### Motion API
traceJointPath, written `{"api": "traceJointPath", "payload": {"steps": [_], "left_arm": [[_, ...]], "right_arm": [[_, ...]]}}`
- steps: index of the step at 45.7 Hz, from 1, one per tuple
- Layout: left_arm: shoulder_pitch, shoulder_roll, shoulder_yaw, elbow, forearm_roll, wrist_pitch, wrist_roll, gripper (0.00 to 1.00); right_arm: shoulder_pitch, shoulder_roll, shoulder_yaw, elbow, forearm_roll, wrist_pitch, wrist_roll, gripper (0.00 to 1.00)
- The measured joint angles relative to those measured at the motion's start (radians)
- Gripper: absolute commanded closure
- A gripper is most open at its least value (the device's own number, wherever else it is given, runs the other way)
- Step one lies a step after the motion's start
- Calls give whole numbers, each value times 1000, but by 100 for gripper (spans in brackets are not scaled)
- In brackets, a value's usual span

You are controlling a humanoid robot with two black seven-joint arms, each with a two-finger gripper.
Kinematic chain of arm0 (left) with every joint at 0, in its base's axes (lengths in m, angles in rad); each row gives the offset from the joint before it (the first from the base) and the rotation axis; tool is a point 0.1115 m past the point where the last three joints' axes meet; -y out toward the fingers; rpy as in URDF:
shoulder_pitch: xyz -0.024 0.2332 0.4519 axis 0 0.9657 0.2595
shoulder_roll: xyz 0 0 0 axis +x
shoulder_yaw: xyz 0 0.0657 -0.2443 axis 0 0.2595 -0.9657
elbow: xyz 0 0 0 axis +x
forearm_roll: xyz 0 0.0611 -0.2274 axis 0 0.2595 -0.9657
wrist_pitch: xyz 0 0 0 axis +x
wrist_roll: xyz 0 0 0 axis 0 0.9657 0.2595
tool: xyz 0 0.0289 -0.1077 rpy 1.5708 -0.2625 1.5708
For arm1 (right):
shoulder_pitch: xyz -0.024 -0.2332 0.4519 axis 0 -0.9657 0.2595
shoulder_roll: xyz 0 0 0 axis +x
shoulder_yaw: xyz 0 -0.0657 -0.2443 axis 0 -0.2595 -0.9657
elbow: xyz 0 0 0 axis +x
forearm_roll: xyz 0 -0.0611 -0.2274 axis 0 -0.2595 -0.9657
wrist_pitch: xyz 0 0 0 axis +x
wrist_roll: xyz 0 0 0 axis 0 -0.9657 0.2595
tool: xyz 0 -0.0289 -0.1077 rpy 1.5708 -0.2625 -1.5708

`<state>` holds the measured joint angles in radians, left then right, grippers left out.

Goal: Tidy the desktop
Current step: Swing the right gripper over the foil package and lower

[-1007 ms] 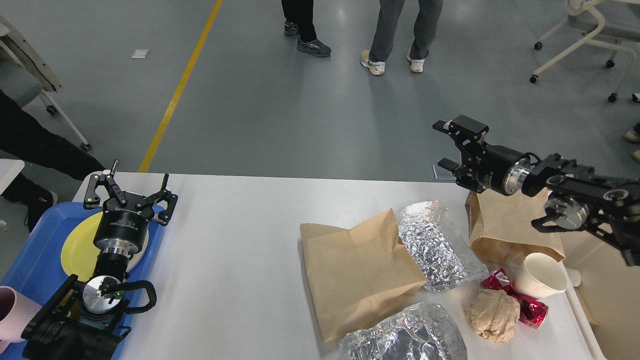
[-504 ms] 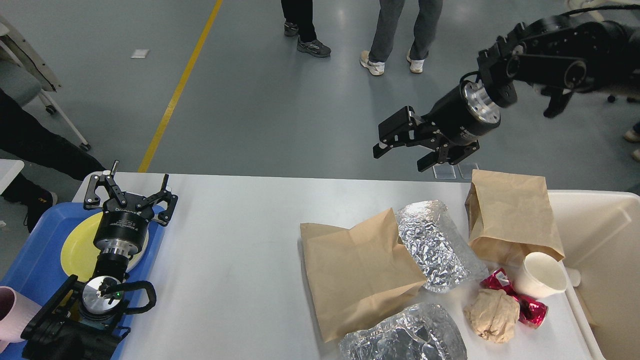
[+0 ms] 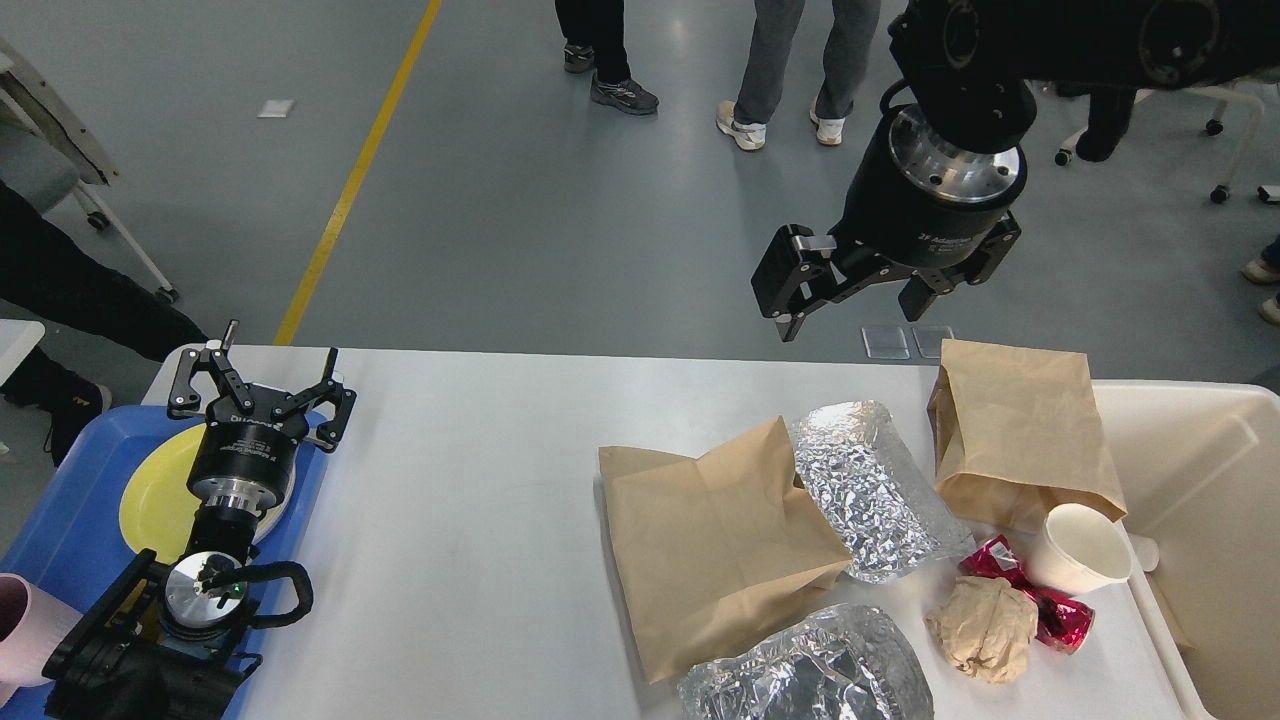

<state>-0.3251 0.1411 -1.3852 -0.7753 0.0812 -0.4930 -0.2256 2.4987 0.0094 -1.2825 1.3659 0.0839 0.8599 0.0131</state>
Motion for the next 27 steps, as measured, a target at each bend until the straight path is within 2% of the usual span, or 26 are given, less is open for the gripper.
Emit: {"api": "traceJointPath", "payload": {"steps": [7,13,21,27], "left_arm": [[0,0,0,0,0,-6,0,4],[0,0,0,-1,0,-7,0,4],[0,0,0,-1,0,-8,0,4],[0,0,0,0,0,-9,0,4]], "right_arm": [[16,2,-46,37,33,-6,-1,0],[19,-50,24,115,33,-16,-4,3],[22,-84,69,183,26,-31,-74,2],[22,-107,29,189,27,-96,-123,1]]}}
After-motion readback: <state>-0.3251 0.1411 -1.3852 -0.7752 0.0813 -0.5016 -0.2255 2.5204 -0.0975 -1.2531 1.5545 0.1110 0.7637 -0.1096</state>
